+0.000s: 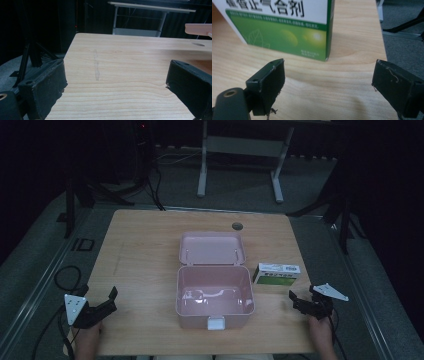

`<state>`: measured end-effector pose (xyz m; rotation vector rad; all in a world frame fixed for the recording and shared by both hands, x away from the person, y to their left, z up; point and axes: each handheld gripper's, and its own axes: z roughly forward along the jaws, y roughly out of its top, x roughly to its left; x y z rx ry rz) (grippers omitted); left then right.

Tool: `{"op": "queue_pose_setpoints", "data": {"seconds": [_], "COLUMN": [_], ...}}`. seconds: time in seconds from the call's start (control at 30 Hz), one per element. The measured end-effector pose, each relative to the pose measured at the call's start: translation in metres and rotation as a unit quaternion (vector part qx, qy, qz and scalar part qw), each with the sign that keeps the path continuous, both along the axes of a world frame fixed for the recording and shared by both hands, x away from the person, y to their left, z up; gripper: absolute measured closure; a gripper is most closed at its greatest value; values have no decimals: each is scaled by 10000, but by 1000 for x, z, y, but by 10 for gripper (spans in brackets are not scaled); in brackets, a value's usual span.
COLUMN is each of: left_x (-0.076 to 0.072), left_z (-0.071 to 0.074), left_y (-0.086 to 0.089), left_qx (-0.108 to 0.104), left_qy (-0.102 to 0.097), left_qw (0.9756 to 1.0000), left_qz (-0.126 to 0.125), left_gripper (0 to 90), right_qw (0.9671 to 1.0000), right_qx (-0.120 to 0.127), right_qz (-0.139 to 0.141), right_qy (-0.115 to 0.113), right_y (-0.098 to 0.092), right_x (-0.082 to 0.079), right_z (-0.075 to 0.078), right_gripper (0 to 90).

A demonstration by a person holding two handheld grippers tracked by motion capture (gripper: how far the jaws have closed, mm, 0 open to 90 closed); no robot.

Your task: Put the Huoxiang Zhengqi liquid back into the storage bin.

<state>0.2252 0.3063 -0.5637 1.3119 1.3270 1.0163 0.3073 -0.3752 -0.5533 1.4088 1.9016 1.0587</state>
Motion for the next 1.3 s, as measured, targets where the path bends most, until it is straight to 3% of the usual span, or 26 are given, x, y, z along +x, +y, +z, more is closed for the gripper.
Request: {"op": "queue_pose_setpoints", "data": {"seconds": [0.27,0.3,0.37,0.4,0.43,0.63,0.67,0.8,1.0,1.03,1.07,1.1,1.13,1.17,1.2,1.23,1.27,1.3], "left_x": [0,0,0,0,0,0,0,0,0,0,0,0,0,0,0,0,0,0], "left_z": [0,0,0,0,0,0,0,0,0,0,0,0,0,0,0,0,0,0], "left_y": [0,0,0,0,0,0,0,0,0,0,0,0,0,0,0,0,0,0], "left_qx": [4,5,1,2,7,0,-1,-1,-16,-16,-11,-11,-15,-17,-16,-18,-15,-19], "left_qy": [7,8,7,9,11,9,8,9,9,8,9,9,9,6,9,8,9,10], "left_qw": [10000,10000,10000,10000,10000,10000,10000,10000,10000,10000,10000,10000,10000,10000,10000,10000,10000,10000], "left_qz": [-9,-5,-4,-5,-6,-16,-16,-25,-24,-24,-29,-29,-31,-29,-29,-31,-30,-34], "left_gripper": [29,29,29,29,29,29,29,29,29,29,29,29,29,29,29,29,29,29], "right_qw": [9992,9985,9985,9982,9965,9900,9851,9711,9416,9416,9311,9311,9243,9110,9110,8963,8963,8805], "right_qx": [143,155,155,121,-53,-484,-697,-1094,-1713,-1713,-1842,-1842,-1911,-2091,-2091,-2218,-2218,-2316], "right_qz": [255,338,338,365,470,660,824,1263,1935,1935,2145,2145,2273,2477,2477,2695,2695,2931], "right_qy": [275,407,407,459,691,1153,1337,1702,2159,2159,2304,2304,2399,2549,2549,2735,2735,2918], "right_y": [-5,-6,-6,-6,-6,-2,0,5,9,9,11,11,11,13,13,15,15,17], "right_x": [3,5,5,6,7,7,8,10,15,15,17,17,18,19,19,20,20,20], "right_z": [4,4,4,5,7,13,17,24,28,28,29,29,29,30,30,30,30,31], "right_gripper": [108,108,108,108,108,108,108,108,125,125,125,125,125,126,126,127,127,127]}}
